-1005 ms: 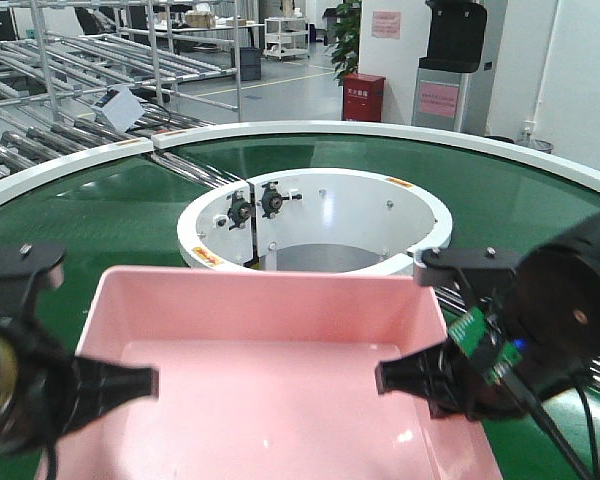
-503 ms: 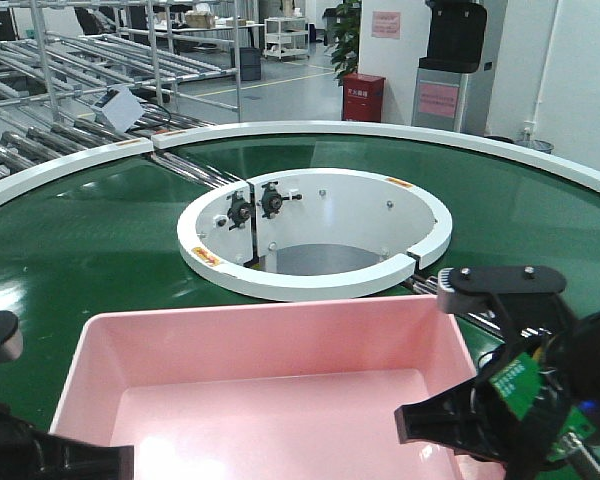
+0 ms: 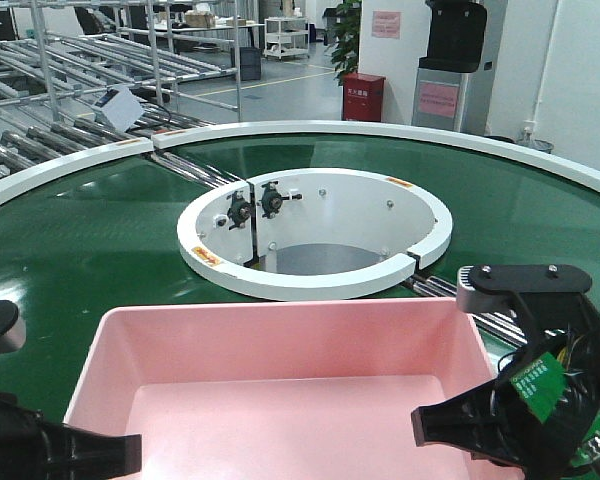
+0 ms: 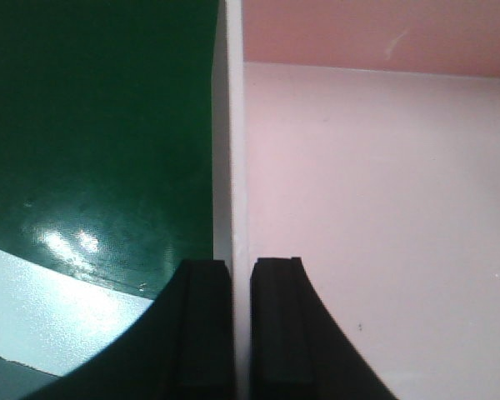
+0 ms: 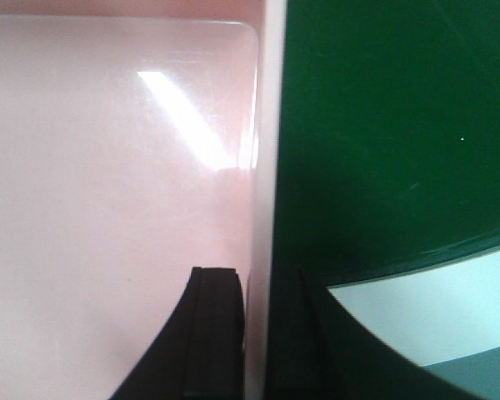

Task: Grab pink bin and stack on right shelf
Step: 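Hold the pink bin with both grippers while the base drives to the shelf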

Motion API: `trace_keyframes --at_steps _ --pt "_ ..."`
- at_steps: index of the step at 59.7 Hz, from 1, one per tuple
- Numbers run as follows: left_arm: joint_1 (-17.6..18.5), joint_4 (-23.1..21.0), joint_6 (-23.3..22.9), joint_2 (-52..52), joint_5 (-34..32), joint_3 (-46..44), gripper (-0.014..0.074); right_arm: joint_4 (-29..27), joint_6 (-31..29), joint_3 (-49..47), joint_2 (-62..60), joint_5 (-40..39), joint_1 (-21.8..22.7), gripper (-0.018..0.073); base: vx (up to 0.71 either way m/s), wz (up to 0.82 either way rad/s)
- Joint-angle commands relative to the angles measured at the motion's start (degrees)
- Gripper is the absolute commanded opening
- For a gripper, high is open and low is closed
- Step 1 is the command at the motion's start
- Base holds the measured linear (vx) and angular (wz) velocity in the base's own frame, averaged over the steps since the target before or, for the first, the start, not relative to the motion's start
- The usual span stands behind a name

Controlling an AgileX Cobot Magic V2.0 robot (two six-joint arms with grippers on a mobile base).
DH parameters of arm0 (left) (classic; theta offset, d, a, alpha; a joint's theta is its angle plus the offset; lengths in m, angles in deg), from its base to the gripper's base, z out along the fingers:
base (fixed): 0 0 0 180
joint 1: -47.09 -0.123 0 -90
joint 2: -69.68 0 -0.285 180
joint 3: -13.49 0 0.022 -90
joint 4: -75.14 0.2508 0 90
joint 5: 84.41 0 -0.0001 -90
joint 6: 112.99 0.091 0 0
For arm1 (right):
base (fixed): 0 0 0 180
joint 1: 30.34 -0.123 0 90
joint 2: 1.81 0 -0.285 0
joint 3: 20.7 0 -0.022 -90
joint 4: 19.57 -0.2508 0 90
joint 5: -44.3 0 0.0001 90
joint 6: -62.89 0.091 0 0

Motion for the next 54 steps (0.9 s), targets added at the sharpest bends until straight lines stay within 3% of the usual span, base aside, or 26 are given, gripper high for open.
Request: trace_keyframes --at_steps 1,28,54 --pt "0.38 2.92 -0.42 1.35 -4.04 -1.84 0.0039 2.46 -0.38 -1.72 -1.73 -2.35 0.07 -0.0001 0.0 0.0" --pt "0.38 2.92 -0.42 1.35 -4.04 -1.84 0.0039 2.46 -0.38 -1.72 -1.73 -2.33 0.07 -0.0001 -0.01 -0.03" --pt "0.38 2.92 -0.42 1.35 -4.04 -1.84 0.0039 2.46 -0.38 -1.72 -1.73 -2.33 0.07 -0.0001 -0.07 -0.29"
